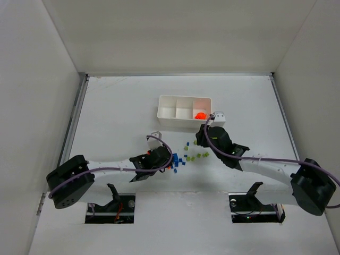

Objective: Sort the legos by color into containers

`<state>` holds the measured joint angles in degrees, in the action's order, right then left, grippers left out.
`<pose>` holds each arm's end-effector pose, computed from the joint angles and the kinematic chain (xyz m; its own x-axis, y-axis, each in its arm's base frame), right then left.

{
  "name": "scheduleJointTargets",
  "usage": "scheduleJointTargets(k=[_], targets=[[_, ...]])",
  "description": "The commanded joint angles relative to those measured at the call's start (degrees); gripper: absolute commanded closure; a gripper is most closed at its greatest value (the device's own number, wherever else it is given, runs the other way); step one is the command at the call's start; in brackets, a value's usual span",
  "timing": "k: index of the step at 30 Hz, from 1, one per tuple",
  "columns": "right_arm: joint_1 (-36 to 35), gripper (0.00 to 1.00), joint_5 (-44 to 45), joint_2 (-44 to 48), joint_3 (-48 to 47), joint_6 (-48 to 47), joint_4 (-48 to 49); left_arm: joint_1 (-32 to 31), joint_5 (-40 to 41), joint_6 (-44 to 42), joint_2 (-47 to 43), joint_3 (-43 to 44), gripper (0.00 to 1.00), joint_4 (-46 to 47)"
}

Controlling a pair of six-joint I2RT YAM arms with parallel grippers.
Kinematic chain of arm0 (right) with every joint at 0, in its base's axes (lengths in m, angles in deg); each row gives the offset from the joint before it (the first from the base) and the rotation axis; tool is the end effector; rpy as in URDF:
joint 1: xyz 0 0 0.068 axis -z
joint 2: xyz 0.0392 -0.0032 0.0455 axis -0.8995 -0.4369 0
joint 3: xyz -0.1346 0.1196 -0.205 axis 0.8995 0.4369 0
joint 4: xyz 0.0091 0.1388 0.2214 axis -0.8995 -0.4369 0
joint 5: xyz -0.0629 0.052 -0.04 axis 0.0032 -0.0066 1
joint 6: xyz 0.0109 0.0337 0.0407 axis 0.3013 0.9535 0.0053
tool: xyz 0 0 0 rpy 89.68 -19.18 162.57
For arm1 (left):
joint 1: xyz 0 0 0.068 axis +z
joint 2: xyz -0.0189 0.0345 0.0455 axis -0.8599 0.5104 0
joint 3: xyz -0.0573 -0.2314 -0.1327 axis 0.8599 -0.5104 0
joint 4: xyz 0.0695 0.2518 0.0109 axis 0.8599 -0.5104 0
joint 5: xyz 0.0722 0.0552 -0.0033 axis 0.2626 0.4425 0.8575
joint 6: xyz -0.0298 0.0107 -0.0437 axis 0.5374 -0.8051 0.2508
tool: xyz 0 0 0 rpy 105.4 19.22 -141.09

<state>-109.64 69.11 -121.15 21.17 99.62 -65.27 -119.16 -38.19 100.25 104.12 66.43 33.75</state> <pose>0.1898 0.1715 0.2108 -0.4683 0.1370 -0.8729 -0.1730 0.9546 0.2427 0.1326 -0.2013 0.1606 -0.6944 -0.3593 -0.6235 0.0978 0.8113 -0.5764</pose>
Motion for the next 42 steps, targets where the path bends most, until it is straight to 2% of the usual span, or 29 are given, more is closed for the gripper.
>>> scheduleJointTargets(k=[1, 15, 23, 33, 42], targets=[[-0.6, 0.51, -0.4, 3.1, 1.0, 1.0, 3.5, 0.8, 0.4, 4.5, 0.2, 0.1, 0.80, 0.5], [-0.6, 0.51, -1.5, 3.4, 2.0, 1.4, 4.5, 1.0, 1.0, 5.6, 3.7, 1.4, 0.79, -0.4], [-1.0, 0.51, -1.9, 3.1, 2.2, 1.5, 5.3, 0.4, 1.5, 5.5, 6.5, 2.1, 0.81, 3.1], [-1.1, 0.51, -1.9, 3.8, 2.9, 1.5, 5.7, -0.1, 5.0, 4.4, 8.6, 2.2, 0.96, 4.7], [-1.7, 0.51, -1.9, 5.4, 3.7, 2.2, 5.0, -2.3, 10.9, 2.2, 1.6, 3.1, 1.00, 2.3]])
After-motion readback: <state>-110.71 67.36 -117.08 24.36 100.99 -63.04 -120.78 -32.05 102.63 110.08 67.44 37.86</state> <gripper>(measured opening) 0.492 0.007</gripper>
